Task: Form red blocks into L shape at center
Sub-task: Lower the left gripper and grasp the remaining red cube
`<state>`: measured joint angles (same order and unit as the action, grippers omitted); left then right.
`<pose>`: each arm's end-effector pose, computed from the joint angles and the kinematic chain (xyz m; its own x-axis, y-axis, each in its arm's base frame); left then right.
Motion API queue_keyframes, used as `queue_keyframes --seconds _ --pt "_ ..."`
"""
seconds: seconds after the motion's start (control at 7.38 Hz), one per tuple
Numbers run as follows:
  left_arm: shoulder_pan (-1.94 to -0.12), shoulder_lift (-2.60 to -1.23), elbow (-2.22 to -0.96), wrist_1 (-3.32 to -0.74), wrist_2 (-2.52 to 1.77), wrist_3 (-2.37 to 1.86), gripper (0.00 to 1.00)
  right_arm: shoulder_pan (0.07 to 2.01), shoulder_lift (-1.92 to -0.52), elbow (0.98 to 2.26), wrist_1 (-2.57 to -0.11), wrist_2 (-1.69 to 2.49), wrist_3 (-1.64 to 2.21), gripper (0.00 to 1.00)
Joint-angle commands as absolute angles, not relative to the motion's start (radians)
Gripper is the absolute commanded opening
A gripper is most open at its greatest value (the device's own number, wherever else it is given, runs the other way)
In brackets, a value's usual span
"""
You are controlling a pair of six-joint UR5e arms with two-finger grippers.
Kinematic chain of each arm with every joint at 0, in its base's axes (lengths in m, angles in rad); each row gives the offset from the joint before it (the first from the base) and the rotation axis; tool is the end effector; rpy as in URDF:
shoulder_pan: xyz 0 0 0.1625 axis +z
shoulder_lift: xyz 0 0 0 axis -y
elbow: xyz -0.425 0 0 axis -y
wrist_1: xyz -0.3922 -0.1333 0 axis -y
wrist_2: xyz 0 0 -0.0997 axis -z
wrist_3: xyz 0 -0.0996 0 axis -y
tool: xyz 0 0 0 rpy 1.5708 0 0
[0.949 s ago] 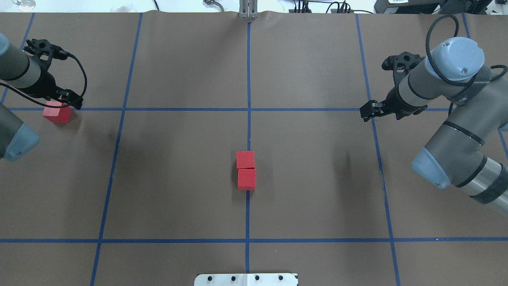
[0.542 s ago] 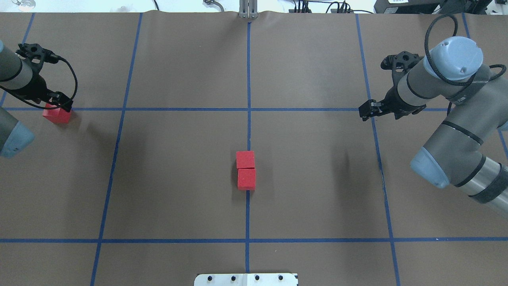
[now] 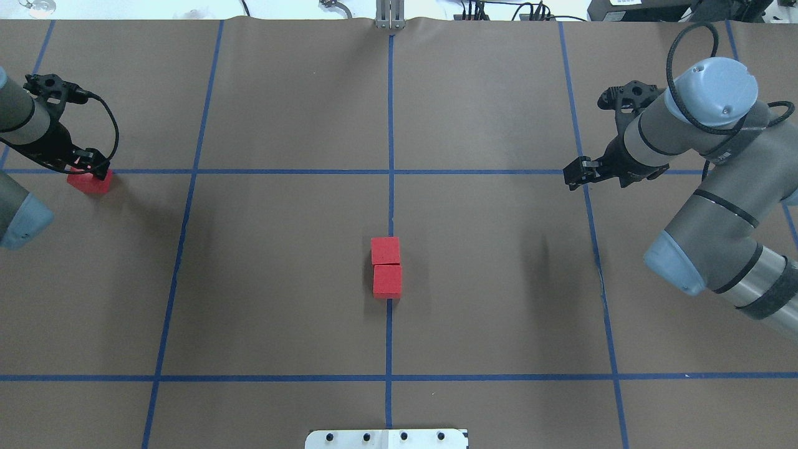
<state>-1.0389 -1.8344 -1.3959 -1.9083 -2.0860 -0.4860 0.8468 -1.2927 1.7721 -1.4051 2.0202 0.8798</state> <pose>0.2459 -0.5840 0.5758 0.7875 0.1789 -0.5898 -0.1063 0.9820 0.1560 -0.3288 -0.5078 0.4020 0.7276 -0.0436 0.6846 -0.0494 0.9921 0.1157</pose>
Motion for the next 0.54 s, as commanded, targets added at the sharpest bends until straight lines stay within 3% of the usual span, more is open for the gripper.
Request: queue_keyframes --seconds 0.0,0.41 --pt "-1.037 -1.835 -1.399 -1.908 -2.088 -0.486 0.0 0.847 -1.292 1.776 -1.404 2.02 0.884 1.0" --pt "-1.042 -1.861 -1.497 -1.861 -2.25 -0.576 0.0 0.847 -1.289 1.779 -1.404 2.02 0.884 1.0"
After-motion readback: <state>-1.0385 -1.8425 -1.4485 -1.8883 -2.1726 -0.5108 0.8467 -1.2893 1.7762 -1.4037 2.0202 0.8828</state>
